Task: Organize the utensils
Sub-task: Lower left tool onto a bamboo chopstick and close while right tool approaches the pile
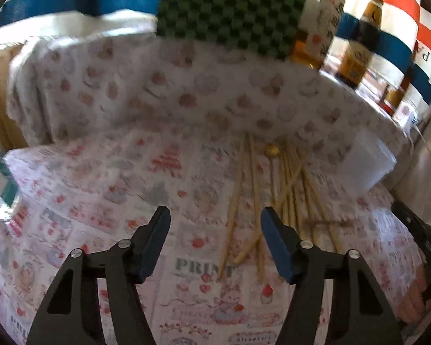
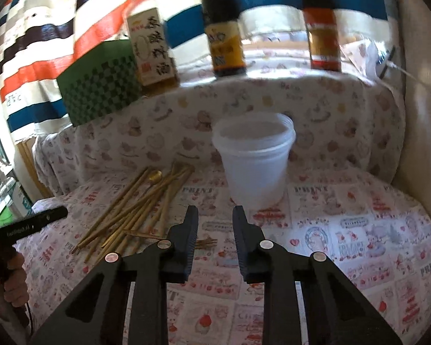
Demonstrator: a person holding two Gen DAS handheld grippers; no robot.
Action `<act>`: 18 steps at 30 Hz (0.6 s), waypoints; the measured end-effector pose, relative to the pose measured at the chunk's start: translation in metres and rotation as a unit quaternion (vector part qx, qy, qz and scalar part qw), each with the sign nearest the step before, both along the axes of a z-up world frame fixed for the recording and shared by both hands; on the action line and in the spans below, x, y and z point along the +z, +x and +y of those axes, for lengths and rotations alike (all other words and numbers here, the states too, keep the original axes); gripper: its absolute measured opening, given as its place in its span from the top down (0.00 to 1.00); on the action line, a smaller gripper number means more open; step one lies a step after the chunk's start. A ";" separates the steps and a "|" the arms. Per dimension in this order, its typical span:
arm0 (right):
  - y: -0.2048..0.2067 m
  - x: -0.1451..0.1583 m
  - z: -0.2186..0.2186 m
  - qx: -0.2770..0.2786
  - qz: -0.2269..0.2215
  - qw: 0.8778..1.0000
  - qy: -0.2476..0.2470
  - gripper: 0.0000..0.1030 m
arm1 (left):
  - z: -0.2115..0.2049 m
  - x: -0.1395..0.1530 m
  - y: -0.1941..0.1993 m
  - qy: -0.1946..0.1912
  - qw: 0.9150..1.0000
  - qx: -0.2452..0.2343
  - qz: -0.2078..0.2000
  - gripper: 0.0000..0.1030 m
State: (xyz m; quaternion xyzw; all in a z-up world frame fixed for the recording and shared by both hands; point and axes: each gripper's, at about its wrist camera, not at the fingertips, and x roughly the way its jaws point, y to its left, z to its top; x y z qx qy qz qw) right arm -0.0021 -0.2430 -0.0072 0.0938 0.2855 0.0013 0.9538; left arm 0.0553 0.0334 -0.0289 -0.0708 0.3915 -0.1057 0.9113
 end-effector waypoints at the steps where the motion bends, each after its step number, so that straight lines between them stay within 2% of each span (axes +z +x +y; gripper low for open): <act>1: 0.001 -0.001 -0.002 -0.001 0.004 1.000 0.004 0.74 | -0.002 -0.002 0.000 -0.001 1.000 -0.009 0.008 0.41; 4: 0.005 -0.005 -0.007 -0.006 0.017 1.000 0.017 0.74 | -0.013 -0.008 0.000 0.019 0.999 -0.027 0.025 0.48; 6: 0.008 -0.007 -0.010 -0.009 0.024 0.999 0.020 0.74 | -0.018 -0.012 0.000 0.016 0.999 -0.038 0.030 0.63; 7: 0.009 -0.008 -0.010 -0.010 0.027 0.999 0.022 0.74 | -0.021 -0.013 -0.001 0.009 0.998 -0.053 0.033 0.78; 8: 0.009 -0.008 -0.011 -0.010 0.029 0.999 0.022 0.74 | -0.023 -0.013 0.000 0.003 0.997 -0.066 0.039 0.81; 10: 0.010 -0.009 -0.010 -0.008 0.031 0.999 0.020 0.74 | -0.027 -0.014 -0.002 0.002 0.996 -0.077 0.045 0.81; 15: 0.008 -0.007 -0.004 -0.003 0.027 1.000 0.005 0.74 | -0.032 -0.016 0.001 0.030 0.996 -0.072 0.037 0.79; 17: 0.008 -0.007 -0.003 0.003 0.030 1.000 0.005 0.73 | -0.033 -0.018 0.003 0.027 0.995 -0.080 0.044 0.71; 18: 0.008 -0.007 -0.003 0.005 0.031 0.999 0.006 0.73 | -0.032 -0.019 0.003 0.024 0.995 -0.083 0.047 0.70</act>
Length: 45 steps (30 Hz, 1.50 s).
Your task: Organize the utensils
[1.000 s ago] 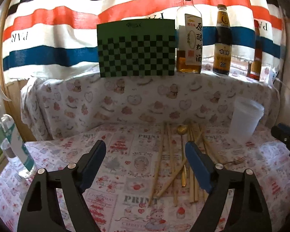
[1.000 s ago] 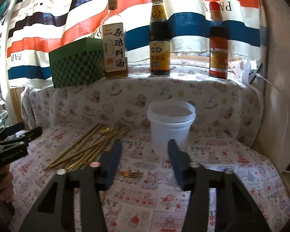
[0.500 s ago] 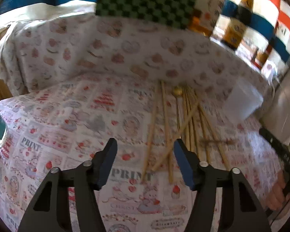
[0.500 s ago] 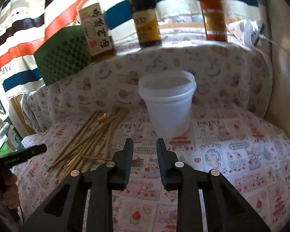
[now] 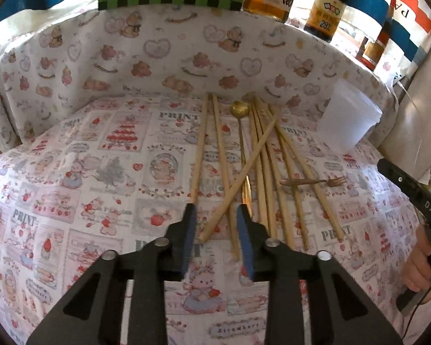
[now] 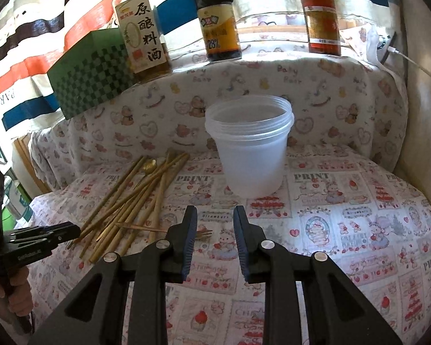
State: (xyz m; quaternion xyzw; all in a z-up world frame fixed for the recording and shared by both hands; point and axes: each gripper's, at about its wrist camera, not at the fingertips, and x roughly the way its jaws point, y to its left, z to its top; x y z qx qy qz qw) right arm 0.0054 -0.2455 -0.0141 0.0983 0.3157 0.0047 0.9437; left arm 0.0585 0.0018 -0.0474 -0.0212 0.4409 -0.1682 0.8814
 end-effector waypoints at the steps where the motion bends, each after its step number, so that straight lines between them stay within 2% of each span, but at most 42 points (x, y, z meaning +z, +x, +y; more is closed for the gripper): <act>1: 0.000 0.000 0.000 0.001 0.001 1.000 0.000 0.72 | 0.000 -0.001 0.001 -0.001 1.000 -0.001 0.002 0.70; 5: 0.000 -0.001 0.000 -0.001 0.003 1.000 -0.001 0.72 | -0.006 -0.009 0.003 0.016 1.000 -0.011 0.013 0.73; 7: 0.000 -0.001 0.001 0.002 0.004 1.000 -0.001 0.72 | -0.012 -0.010 0.002 0.036 0.999 -0.014 0.003 0.76; 8: 0.001 -0.001 0.002 0.005 0.006 1.000 -0.003 0.72 | -0.013 -0.009 0.001 0.037 0.999 -0.018 0.001 0.84; 11: 0.002 -0.003 0.008 0.024 0.011 1.000 -0.010 0.72 | -0.013 -0.006 -0.001 0.011 0.999 -0.033 0.011 0.93; 12: 0.002 -0.004 0.010 0.029 0.012 0.999 -0.013 0.72 | -0.014 -0.003 -0.004 0.012 0.999 -0.034 0.000 0.93; 15: 0.004 -0.007 0.014 0.039 0.022 0.999 -0.010 0.72 | -0.018 0.019 -0.024 0.005 0.996 -0.042 -0.073 0.94; 16: 0.005 -0.008 0.013 0.041 0.025 0.999 -0.006 0.72 | -0.019 0.030 -0.034 0.001 0.993 -0.045 -0.111 0.94; 19: 0.009 -0.014 0.009 0.044 0.043 0.998 0.019 0.72 | -0.015 0.051 -0.055 -0.014 0.982 -0.044 -0.185 0.94; 22: 0.011 -0.018 0.014 0.063 0.064 0.995 0.035 0.72 | -0.006 0.066 -0.067 -0.038 0.973 -0.026 -0.226 0.94; 24: 0.010 -0.021 0.030 0.084 0.080 0.993 0.007 0.72 | 0.000 0.073 -0.066 -0.051 0.969 -0.012 -0.240 0.94; 27: 0.003 -0.024 0.053 0.120 0.082 0.989 -0.023 0.72 | 0.011 0.079 -0.067 -0.065 0.965 0.009 -0.254 0.94; 31: 0.002 -0.029 0.070 0.136 0.104 0.984 -0.048 0.72 | 0.019 0.083 -0.068 -0.081 0.964 0.015 -0.254 0.94; 35: 0.007 -0.037 0.074 0.140 0.125 0.981 -0.041 0.72 | 0.017 0.080 -0.069 -0.077 0.965 0.018 -0.251 0.94; 39: 0.009 -0.039 0.088 0.135 0.116 0.980 -0.092 0.72 | 0.013 0.075 -0.070 -0.070 0.965 0.020 -0.250 0.94; 40: 0.009 -0.041 0.091 0.135 0.114 0.980 -0.098 0.74 | 0.013 0.074 -0.070 -0.071 0.965 0.021 -0.251 0.94; 41: 0.009 -0.041 0.093 0.132 0.112 0.979 -0.105 0.90 | 0.013 0.074 -0.071 -0.071 0.965 0.021 -0.253 0.94; 45: 0.003 -0.033 0.076 0.110 0.097 0.986 -0.078 0.92 | 0.017 0.077 -0.075 -0.076 0.960 0.031 -0.267 0.94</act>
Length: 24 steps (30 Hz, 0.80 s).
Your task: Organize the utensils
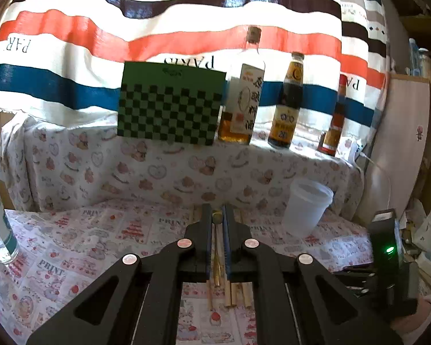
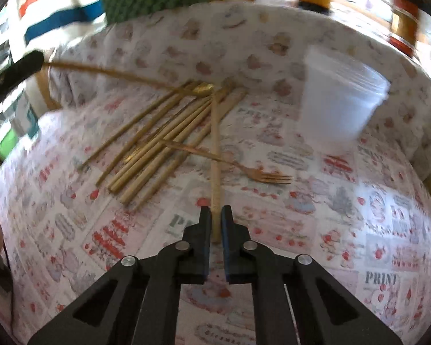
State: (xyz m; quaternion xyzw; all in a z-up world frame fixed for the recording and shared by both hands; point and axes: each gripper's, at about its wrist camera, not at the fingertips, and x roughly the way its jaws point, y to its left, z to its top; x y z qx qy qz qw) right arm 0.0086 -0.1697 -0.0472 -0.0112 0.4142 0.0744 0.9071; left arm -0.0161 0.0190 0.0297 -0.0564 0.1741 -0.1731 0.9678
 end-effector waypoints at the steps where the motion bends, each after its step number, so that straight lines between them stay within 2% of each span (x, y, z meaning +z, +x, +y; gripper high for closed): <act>1: -0.002 0.004 -0.004 -0.002 -0.010 1.000 0.003 0.92 | 0.001 0.001 -0.002 -0.002 1.000 0.001 -0.005 0.94; 4: -0.018 0.029 -0.017 -0.014 -0.074 0.997 0.032 0.92 | 0.006 0.003 -0.001 -0.010 1.000 0.003 -0.011 0.94; 9: -0.056 0.071 -0.037 -0.021 -0.198 0.977 0.074 0.92 | 0.009 0.002 0.002 -0.019 1.000 0.009 -0.004 0.94; 11: -0.064 0.081 -0.037 -0.021 -0.223 0.971 0.080 0.92 | 0.009 0.003 -0.001 -0.015 1.000 0.009 -0.012 0.94; 14: -0.075 0.094 -0.037 -0.019 -0.246 0.965 0.083 0.92 | 0.005 0.008 -0.009 0.000 0.999 0.011 -0.036 0.94; 17: -0.079 0.104 -0.041 -0.022 -0.258 0.962 0.085 0.92 | -0.005 0.015 -0.010 0.016 0.999 0.011 -0.043 0.94; 24: -0.070 0.149 -0.046 -0.039 -0.266 0.961 0.063 0.92 | -0.047 0.052 0.003 0.061 0.996 0.015 -0.063 0.94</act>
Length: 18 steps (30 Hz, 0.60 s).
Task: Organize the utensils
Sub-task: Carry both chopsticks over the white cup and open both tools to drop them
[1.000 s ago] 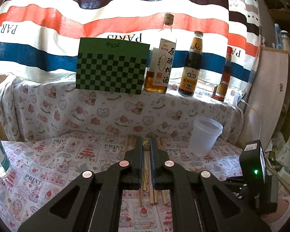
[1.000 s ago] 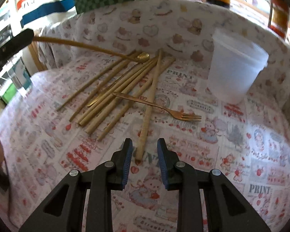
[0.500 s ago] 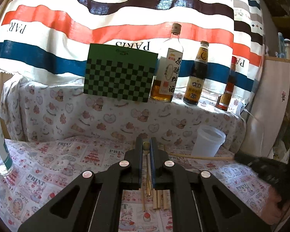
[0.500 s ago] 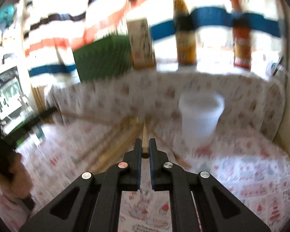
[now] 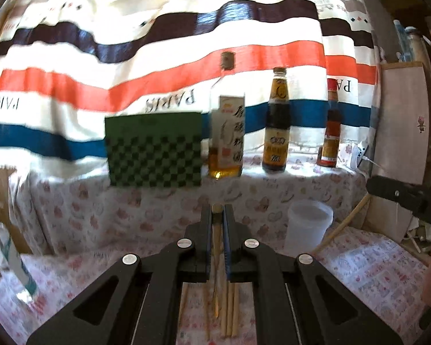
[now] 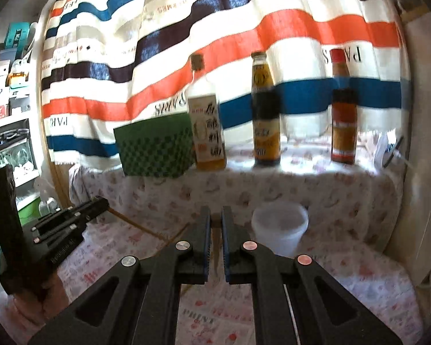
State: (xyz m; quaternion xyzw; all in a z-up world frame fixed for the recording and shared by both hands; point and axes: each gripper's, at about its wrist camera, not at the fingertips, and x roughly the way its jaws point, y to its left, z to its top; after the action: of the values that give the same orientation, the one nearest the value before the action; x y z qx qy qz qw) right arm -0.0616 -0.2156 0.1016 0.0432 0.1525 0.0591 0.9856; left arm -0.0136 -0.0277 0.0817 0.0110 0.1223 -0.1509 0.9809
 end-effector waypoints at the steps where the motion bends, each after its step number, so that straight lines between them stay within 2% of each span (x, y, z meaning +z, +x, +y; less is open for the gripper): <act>1: 0.003 0.005 -0.003 -0.003 -0.001 1.000 0.003 0.92 | -0.005 0.006 0.003 0.000 1.000 -0.002 0.001 0.94; 5: 0.017 0.030 -0.016 -0.021 -0.011 1.000 0.018 0.92 | -0.024 0.032 0.017 -0.015 1.000 -0.020 0.013 0.94; 9: 0.026 0.052 -0.037 -0.041 -0.039 0.997 0.043 0.92 | -0.040 0.054 0.026 -0.036 0.998 -0.041 0.016 0.94; 15: 0.028 0.073 -0.074 -0.067 -0.097 0.989 0.086 0.92 | -0.062 0.084 0.029 -0.055 0.997 -0.061 -0.013 0.94; 18: 0.027 0.075 -0.089 -0.096 -0.108 0.986 0.084 0.92 | -0.074 0.094 0.029 -0.053 0.996 -0.060 -0.034 0.94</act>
State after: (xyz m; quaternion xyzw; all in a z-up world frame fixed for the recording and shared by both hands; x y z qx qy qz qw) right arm -0.0346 -0.3048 0.1769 0.1334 0.0347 -0.0188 0.9903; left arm 0.0158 -0.1015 0.1759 -0.0286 0.0795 -0.2158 0.9728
